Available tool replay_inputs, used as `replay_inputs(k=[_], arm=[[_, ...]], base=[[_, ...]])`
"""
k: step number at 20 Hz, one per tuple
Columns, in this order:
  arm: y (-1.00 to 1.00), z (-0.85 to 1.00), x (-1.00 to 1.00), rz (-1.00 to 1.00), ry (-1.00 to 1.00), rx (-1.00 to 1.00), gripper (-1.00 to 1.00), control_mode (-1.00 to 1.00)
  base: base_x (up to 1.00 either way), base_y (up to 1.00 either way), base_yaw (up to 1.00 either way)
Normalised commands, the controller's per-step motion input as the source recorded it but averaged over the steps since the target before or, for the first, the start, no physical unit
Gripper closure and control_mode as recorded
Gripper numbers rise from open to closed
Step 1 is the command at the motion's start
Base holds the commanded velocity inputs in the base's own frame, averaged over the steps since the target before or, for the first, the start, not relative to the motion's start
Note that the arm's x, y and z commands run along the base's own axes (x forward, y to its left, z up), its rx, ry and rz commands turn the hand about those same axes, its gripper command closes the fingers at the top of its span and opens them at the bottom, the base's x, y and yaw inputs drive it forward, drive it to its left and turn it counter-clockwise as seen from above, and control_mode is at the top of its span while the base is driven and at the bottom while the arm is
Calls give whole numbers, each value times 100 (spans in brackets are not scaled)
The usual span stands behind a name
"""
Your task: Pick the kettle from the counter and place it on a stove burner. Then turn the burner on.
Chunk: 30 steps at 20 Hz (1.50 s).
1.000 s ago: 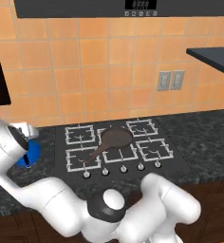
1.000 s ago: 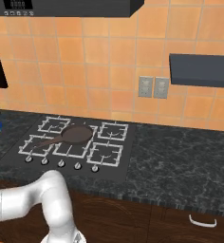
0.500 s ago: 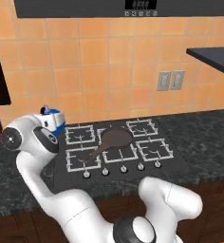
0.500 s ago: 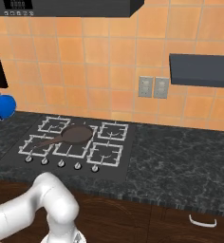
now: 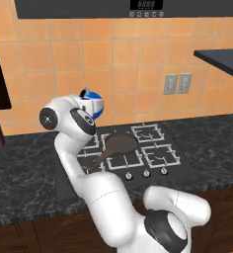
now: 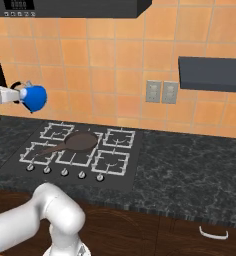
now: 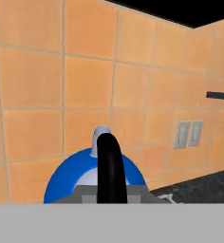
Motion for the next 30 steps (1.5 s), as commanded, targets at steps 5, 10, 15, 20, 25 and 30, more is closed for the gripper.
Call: replay_inputs(k=[5, 10, 15, 20, 25, 30], arm=[[-100, -4, 3, -29, 29, 1, 100, -100], [-100, -42, 10, -26, 48, 0, 100, -100], [-100, -53, 1, -20, 33, 1, 100, -100], [-100, -55, 0, -9, 2, 12, 100, -100], [-100, -47, 0, -1, 0, 25, 100, -100], [-100, -39, -3, 0, -9, 31, 100, -100]], base=[[0, 0, 0], [0, 0, 0], [0, 0, 0], [0, 0, 0], [0, 0, 0], [0, 0, 0]])
